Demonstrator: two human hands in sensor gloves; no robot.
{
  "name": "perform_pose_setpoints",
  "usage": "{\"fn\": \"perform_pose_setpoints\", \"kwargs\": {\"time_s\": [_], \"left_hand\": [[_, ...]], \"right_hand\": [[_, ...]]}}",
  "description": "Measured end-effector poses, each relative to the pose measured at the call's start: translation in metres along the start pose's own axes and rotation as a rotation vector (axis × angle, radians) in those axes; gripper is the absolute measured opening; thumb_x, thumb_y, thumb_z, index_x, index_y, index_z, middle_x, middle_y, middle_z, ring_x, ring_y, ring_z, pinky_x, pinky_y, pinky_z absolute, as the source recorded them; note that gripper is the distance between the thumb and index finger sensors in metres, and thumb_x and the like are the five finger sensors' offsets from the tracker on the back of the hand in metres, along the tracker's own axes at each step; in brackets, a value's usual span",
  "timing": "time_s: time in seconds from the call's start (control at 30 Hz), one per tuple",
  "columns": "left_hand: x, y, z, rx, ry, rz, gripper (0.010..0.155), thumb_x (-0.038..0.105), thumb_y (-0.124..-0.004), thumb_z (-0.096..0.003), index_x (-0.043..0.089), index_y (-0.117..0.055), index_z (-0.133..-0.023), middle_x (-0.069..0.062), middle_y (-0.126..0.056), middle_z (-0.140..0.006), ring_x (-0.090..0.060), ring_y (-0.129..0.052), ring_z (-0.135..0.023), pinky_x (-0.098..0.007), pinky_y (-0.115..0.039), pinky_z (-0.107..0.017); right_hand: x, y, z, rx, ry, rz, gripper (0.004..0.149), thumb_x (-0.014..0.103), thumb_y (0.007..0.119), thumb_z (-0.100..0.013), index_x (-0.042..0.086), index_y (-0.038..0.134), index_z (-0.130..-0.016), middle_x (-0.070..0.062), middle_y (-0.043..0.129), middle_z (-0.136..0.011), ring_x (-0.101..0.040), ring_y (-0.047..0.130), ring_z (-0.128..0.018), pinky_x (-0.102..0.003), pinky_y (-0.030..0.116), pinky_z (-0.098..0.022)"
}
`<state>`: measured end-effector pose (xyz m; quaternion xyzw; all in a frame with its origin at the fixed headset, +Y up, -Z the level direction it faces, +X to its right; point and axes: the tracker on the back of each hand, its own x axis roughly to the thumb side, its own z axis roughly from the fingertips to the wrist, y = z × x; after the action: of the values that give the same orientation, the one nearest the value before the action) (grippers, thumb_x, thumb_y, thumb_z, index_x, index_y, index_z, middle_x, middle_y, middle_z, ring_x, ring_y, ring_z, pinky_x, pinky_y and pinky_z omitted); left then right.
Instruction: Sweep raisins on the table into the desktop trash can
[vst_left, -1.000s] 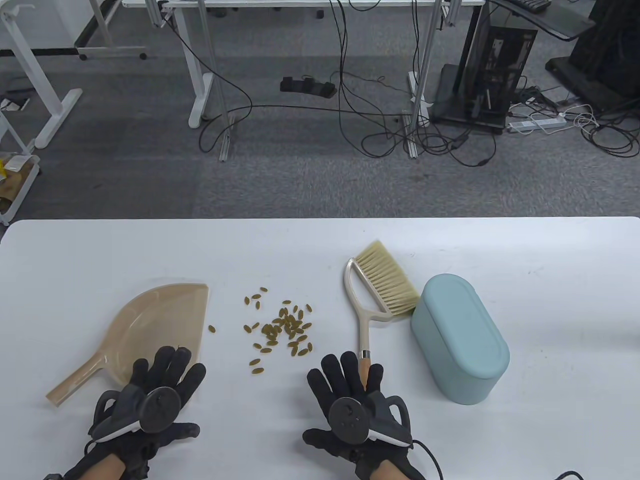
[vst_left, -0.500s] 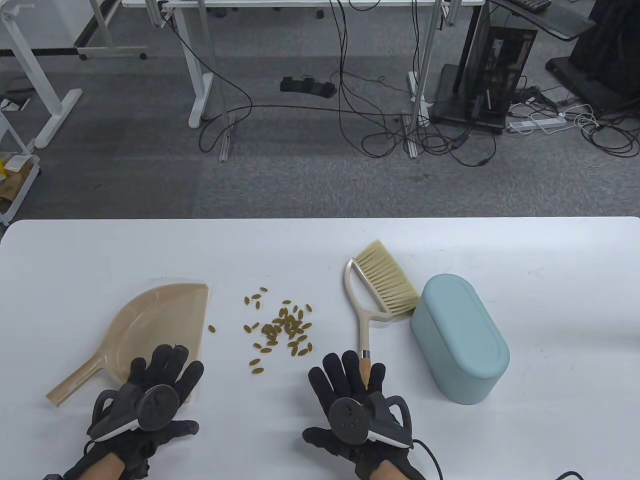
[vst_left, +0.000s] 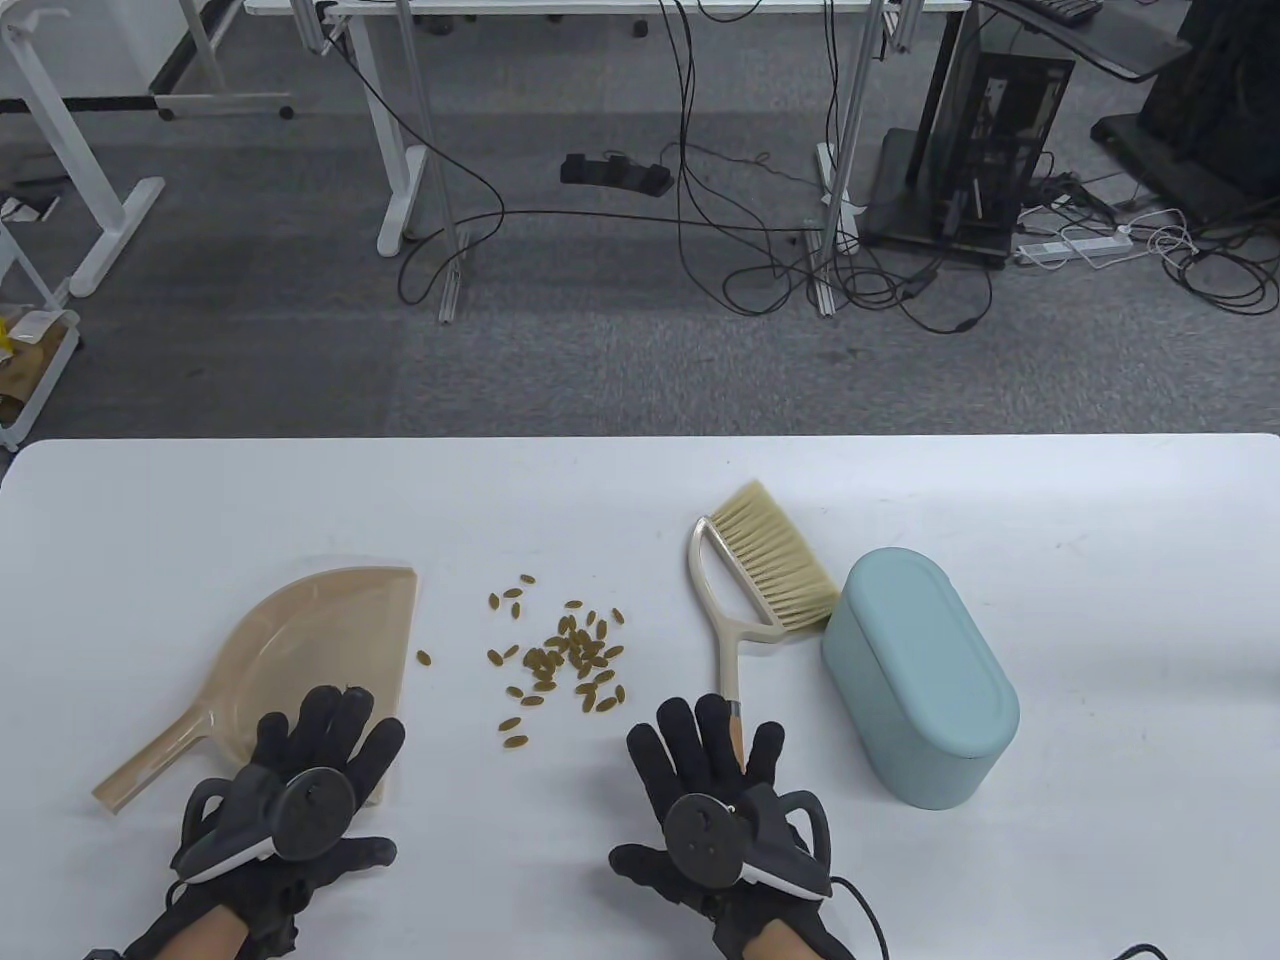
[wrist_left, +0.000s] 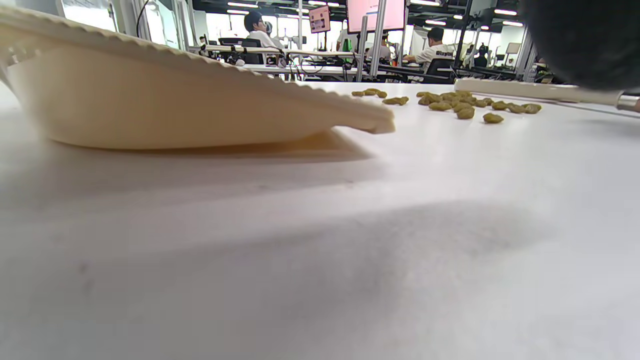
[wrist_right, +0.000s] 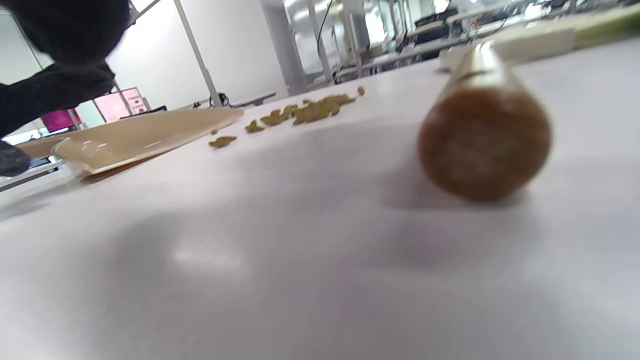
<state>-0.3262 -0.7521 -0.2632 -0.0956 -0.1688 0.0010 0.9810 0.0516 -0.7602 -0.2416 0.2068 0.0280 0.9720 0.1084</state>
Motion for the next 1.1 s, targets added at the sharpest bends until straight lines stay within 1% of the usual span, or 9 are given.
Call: {"fn": "perform_pose_setpoints", "kwargs": {"time_s": [0.2, 0.27, 0.33, 0.5, 0.63, 0.8, 0.97, 1.03, 1.1], "left_hand": [[-0.001, 0.002, 0.001, 0.009, 0.008, 0.0, 0.1, 0.068, -0.074, -0.0388, 0.042, -0.005, -0.107, 0.005, 0.018, -0.114, -0.033, 0.013, -0.113, -0.068, -0.006, -0.078], [-0.003, 0.001, 0.0, 0.004, 0.017, 0.009, 0.1, 0.068, -0.074, -0.0388, 0.042, -0.005, -0.107, 0.005, 0.018, -0.114, -0.033, 0.013, -0.113, -0.068, -0.006, -0.078], [-0.005, 0.002, -0.001, -0.002, 0.026, 0.01, 0.1, 0.067, -0.074, -0.0392, 0.042, -0.005, -0.107, 0.005, 0.019, -0.114, -0.033, 0.013, -0.113, -0.068, -0.004, -0.078], [-0.012, 0.005, 0.001, 0.008, 0.058, 0.053, 0.099, 0.067, -0.075, -0.0394, 0.042, -0.006, -0.107, 0.006, 0.019, -0.114, -0.033, 0.014, -0.113, -0.068, -0.003, -0.078], [-0.016, 0.005, 0.002, 0.001, 0.08, 0.067, 0.099, 0.067, -0.075, -0.0396, 0.042, -0.007, -0.108, 0.006, 0.018, -0.114, -0.033, 0.013, -0.113, -0.068, -0.003, -0.078], [-0.017, 0.008, 0.003, 0.007, 0.083, 0.072, 0.099, 0.067, -0.075, -0.0396, 0.041, -0.009, -0.109, 0.005, 0.018, -0.115, -0.034, 0.012, -0.113, -0.068, -0.003, -0.078], [-0.016, 0.014, 0.004, 0.04, 0.059, 0.087, 0.099, 0.068, -0.074, -0.039, 0.041, -0.009, -0.109, 0.005, 0.017, -0.115, -0.034, 0.011, -0.114, -0.069, -0.004, -0.078], [-0.017, 0.016, 0.004, 0.05, 0.059, 0.094, 0.099, 0.068, -0.074, -0.0388, 0.041, -0.01, -0.109, 0.005, 0.016, -0.116, -0.034, 0.01, -0.115, -0.069, -0.004, -0.078], [-0.017, 0.017, 0.005, 0.054, 0.061, 0.096, 0.099, 0.068, -0.074, -0.039, 0.041, -0.01, -0.109, 0.005, 0.016, -0.116, -0.034, 0.01, -0.115, -0.069, -0.004, -0.078]], "right_hand": [[-0.014, -0.027, 0.004, -0.182, 0.159, 0.061, 0.1, 0.075, 0.066, -0.046, 0.031, 0.004, -0.11, -0.018, 0.019, -0.121, -0.059, 0.046, -0.103, -0.076, 0.008, -0.06], [-0.02, -0.029, 0.002, -0.175, 0.252, 0.132, 0.1, 0.075, 0.069, -0.045, 0.023, 0.018, -0.114, -0.03, 0.05, -0.113, -0.055, 0.084, -0.072, -0.079, 0.039, -0.061], [-0.023, -0.024, -0.003, -0.057, 0.36, 0.194, 0.1, 0.075, 0.069, -0.045, 0.018, 0.026, -0.114, -0.035, 0.066, -0.099, -0.042, 0.093, -0.047, -0.071, 0.06, -0.054], [-0.022, -0.001, -0.021, 0.223, 0.545, 0.303, 0.095, 0.071, 0.07, -0.048, 0.006, 0.043, -0.112, -0.026, 0.094, -0.066, -0.02, 0.099, -0.019, -0.053, 0.08, -0.042], [-0.019, 0.015, -0.031, 0.379, 0.677, 0.215, 0.078, 0.05, 0.069, -0.055, -0.008, 0.05, -0.104, -0.033, 0.085, -0.065, -0.025, 0.1, -0.03, -0.056, 0.075, -0.05], [-0.019, 0.016, -0.034, 0.29, 0.785, 0.257, 0.069, 0.041, 0.077, -0.05, -0.011, 0.06, -0.092, -0.03, 0.09, -0.056, -0.028, 0.104, -0.024, -0.054, 0.076, -0.05], [-0.017, -0.002, -0.031, 0.168, 0.776, 0.551, 0.078, 0.042, 0.089, -0.042, 0.001, 0.06, -0.101, -0.012, 0.094, -0.055, -0.021, 0.1, -0.02, -0.059, 0.07, -0.057], [-0.017, -0.014, -0.028, 0.097, 0.797, 0.61, 0.066, 0.039, 0.088, -0.041, 0.003, 0.069, -0.093, -0.01, 0.094, -0.061, -0.024, 0.104, -0.032, -0.062, 0.066, -0.059], [-0.019, -0.027, -0.023, -0.02, 0.822, 0.525, 0.058, 0.03, 0.086, -0.041, 0.006, 0.069, -0.09, -0.022, 0.086, -0.08, -0.037, 0.102, -0.055, -0.062, 0.07, -0.055]]}}
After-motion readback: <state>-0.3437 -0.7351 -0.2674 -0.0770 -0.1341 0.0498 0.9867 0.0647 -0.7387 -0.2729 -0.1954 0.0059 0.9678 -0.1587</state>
